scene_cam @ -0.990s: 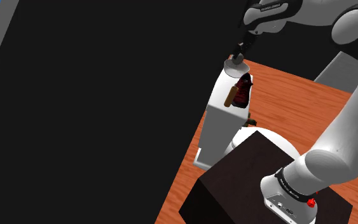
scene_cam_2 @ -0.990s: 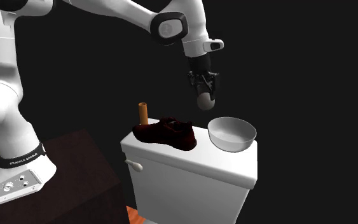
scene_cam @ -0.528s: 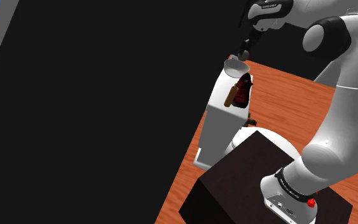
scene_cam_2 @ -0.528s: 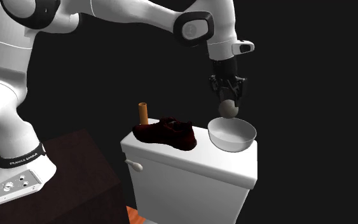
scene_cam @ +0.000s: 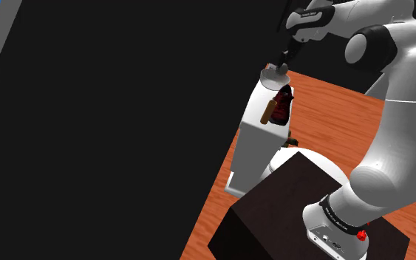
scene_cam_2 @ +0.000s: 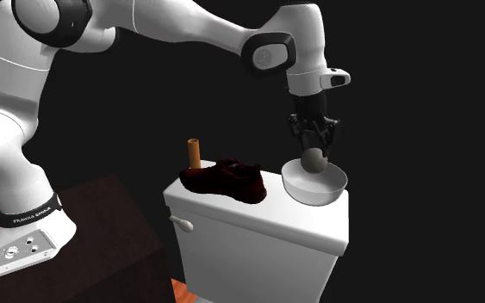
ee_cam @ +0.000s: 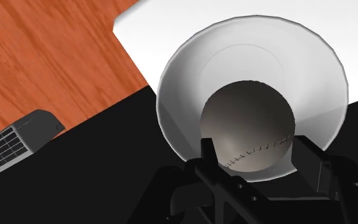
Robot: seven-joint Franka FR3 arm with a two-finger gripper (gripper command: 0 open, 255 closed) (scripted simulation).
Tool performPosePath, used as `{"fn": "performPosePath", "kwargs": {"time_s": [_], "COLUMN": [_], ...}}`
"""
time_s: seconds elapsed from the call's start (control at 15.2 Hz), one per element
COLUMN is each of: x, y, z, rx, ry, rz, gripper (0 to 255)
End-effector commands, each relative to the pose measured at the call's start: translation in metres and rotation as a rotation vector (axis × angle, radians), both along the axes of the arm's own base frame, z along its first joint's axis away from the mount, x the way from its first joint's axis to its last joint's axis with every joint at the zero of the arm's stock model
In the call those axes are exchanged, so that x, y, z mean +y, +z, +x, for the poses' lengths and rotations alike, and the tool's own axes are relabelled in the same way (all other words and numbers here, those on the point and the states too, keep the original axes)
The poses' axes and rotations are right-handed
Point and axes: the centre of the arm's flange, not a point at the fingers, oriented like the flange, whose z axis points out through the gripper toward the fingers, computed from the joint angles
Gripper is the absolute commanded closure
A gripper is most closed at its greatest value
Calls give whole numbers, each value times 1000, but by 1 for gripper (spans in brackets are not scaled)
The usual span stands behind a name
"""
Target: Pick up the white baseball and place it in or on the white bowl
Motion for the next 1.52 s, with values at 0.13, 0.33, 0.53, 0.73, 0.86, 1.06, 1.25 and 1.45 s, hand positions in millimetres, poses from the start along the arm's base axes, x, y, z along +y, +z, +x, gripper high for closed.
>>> {"fn": "performPosePath", "kwargs": {"time_s": [0.13,0.33,0.53,0.73,0.86,1.06,1.25,1.45], "x": [1,1,1,1,1,1,1,4], "y": [-21,-37,-43,-43,-43,-43,-43,-17], "z": [0,0,0,0,0,0,0,-5], "rx": [-1,-1,-1,-1,-1,-1,-1,-1], "ry": [0,0,0,0,0,0,0,0], "rz": [0,0,0,0,0,0,0,0], "gripper": [255,255,255,255,255,0,0,0]}}
